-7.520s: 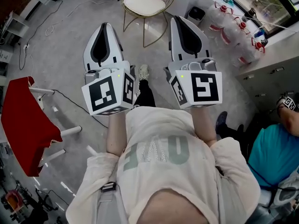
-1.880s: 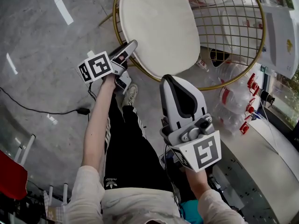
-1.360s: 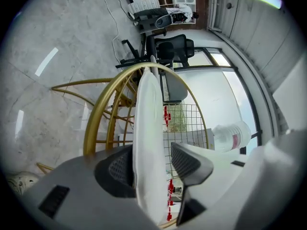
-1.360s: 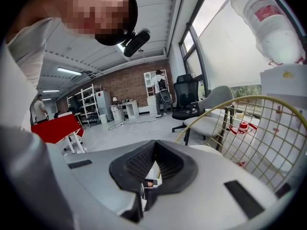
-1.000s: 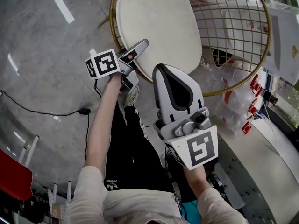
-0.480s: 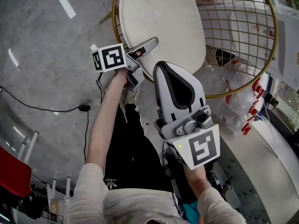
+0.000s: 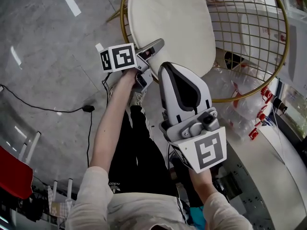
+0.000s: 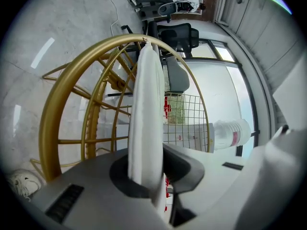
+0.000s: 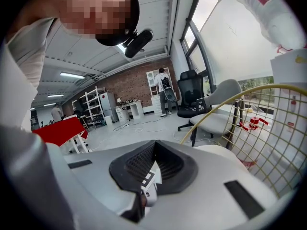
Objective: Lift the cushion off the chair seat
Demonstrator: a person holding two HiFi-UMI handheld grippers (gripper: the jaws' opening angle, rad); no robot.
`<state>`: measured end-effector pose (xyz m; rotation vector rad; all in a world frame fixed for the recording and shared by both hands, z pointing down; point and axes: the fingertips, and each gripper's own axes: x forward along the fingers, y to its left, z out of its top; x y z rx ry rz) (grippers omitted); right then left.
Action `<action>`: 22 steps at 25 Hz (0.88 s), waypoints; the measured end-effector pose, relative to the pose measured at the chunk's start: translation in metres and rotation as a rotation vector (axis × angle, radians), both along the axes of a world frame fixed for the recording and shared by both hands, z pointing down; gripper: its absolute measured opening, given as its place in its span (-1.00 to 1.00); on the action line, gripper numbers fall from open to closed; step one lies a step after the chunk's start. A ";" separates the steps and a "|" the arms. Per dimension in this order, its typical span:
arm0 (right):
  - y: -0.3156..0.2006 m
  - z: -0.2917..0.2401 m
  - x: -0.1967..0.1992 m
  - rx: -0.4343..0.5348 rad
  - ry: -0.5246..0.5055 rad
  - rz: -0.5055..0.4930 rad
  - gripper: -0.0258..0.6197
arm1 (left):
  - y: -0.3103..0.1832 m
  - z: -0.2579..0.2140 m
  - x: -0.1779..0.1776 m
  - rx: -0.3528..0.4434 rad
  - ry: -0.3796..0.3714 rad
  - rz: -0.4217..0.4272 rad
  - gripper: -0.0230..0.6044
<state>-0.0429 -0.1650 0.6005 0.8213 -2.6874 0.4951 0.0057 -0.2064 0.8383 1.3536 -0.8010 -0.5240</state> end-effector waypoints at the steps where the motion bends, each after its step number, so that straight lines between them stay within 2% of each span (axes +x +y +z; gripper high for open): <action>1: -0.001 0.000 0.001 -0.002 0.000 0.004 -0.87 | -0.001 -0.002 0.001 0.002 0.001 0.001 -0.74; 7: 0.001 -0.007 -0.002 -0.008 -0.002 -0.004 -0.87 | -0.002 -0.020 0.005 0.033 0.022 0.004 -0.78; 16: -0.008 -0.054 0.012 0.044 -0.008 0.006 -0.87 | -0.025 -0.070 0.008 0.079 0.021 -0.015 -0.79; 22: -0.002 -0.108 0.002 0.193 0.016 -0.021 -0.87 | -0.034 -0.132 -0.016 0.157 0.008 -0.053 -0.80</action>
